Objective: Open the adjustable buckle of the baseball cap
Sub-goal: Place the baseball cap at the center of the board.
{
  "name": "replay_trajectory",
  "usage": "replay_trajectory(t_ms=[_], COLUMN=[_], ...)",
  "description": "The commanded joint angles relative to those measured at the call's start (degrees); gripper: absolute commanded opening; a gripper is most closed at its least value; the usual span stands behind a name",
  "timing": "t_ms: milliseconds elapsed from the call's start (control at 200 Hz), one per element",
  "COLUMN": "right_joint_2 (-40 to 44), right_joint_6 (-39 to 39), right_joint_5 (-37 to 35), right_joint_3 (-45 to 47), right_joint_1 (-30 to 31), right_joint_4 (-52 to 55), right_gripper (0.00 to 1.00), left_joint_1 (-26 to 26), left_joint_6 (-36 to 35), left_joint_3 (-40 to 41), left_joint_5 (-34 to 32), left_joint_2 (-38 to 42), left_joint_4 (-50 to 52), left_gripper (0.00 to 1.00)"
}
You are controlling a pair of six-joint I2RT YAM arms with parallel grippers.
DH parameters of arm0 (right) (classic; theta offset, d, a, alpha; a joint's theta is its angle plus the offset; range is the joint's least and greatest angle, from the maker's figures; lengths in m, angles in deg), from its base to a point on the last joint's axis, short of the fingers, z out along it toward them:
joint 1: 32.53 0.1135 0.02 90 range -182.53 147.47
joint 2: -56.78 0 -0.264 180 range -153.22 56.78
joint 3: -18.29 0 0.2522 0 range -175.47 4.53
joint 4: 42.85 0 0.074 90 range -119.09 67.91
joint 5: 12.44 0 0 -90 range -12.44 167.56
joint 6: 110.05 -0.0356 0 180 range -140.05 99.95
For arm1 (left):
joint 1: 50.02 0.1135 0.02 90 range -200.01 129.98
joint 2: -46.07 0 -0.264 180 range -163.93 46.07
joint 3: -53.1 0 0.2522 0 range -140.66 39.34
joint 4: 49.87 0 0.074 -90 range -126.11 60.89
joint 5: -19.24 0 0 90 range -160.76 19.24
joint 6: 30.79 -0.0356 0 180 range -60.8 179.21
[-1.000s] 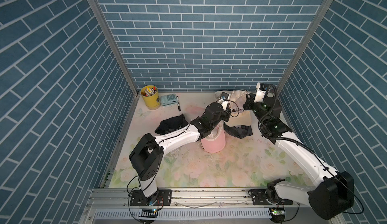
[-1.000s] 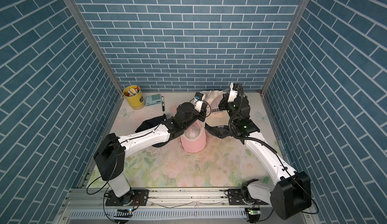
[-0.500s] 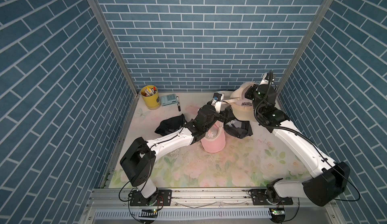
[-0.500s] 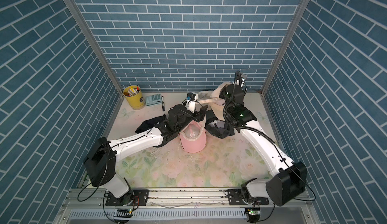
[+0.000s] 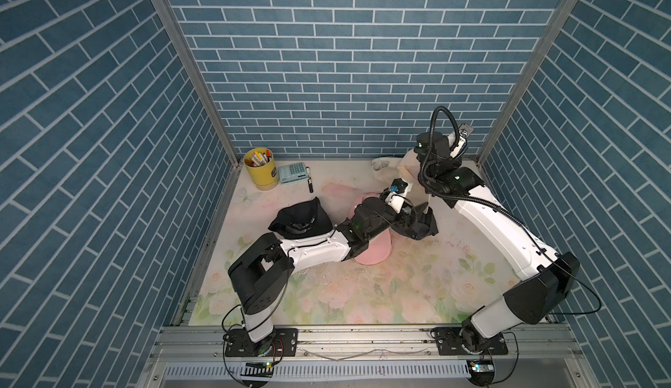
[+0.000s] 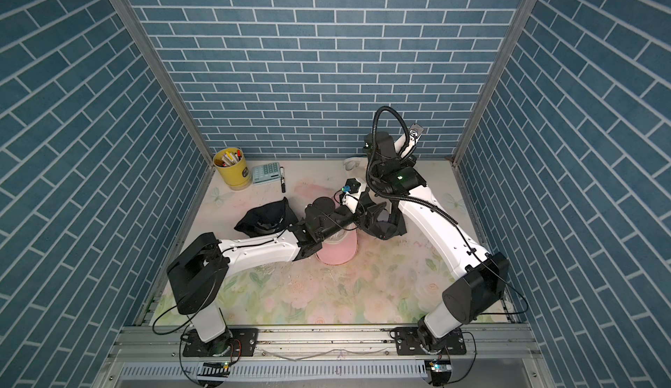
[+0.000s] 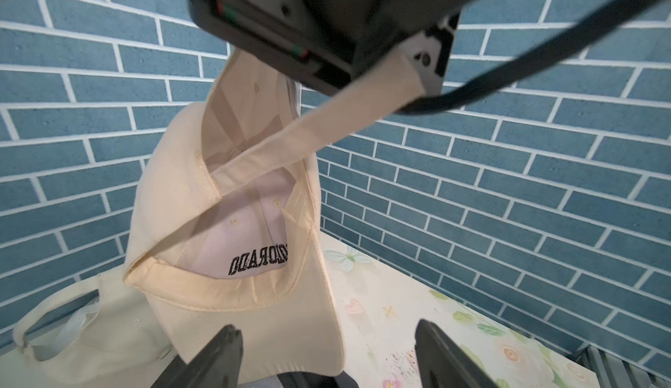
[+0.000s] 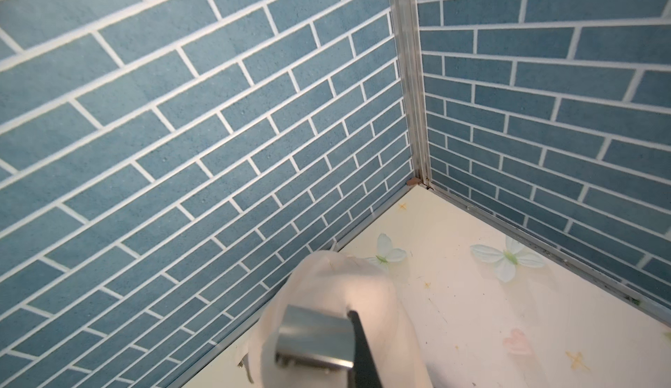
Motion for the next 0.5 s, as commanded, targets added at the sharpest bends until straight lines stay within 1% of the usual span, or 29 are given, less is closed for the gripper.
replay_trajectory(t_ms=[0, 70, 160, 200, 270, 330, 405, 495], right_joint_2=[-1.53, -2.22, -2.76, -2.88, -2.96, -3.16, -3.56, -3.96], right_joint_6=[-7.09, -7.91, -9.75, -10.07, -10.33, -10.59, -10.66, -10.69], right_joint_5=[-6.02, -7.36, -8.92, -9.22, -9.71, -9.60, -9.75, -9.81], right_joint_3=[-3.98, -5.41, -6.96, -7.34, -7.61, -7.77, -8.05, -8.10], right_joint_1=[1.35, 2.06, 2.61, 2.72, 3.05, 3.33, 3.87, 4.22], right_joint_4=[7.06, 8.60, 11.02, 11.48, 11.81, 11.80, 12.16, 12.36], right_gripper=[0.00, 0.00, 0.00, 0.00, 0.00, 0.00, 0.00, 0.00], left_joint_1=[-1.35, -1.90, -2.04, -2.05, -2.08, -2.27, -2.46, -2.47], left_joint_6=[-1.42, -1.85, -0.69, -0.20, 0.38, 0.79, 0.96, 0.73], left_joint_3=[-2.44, -4.85, -6.48, -6.28, -4.72, -5.38, -8.52, -12.28], left_joint_5=[0.35, -1.59, -4.56, -4.67, -3.26, -3.83, -7.35, -12.92], left_joint_2=[-3.94, -6.21, -8.32, -8.66, -8.92, -9.57, -11.40, -13.37], left_joint_4=[-3.35, -2.62, -2.64, -3.46, -7.73, -7.47, -4.20, -0.52], left_gripper=[0.80, 0.80, 0.80, 0.80, 0.80, 0.80, 0.80, 0.77])
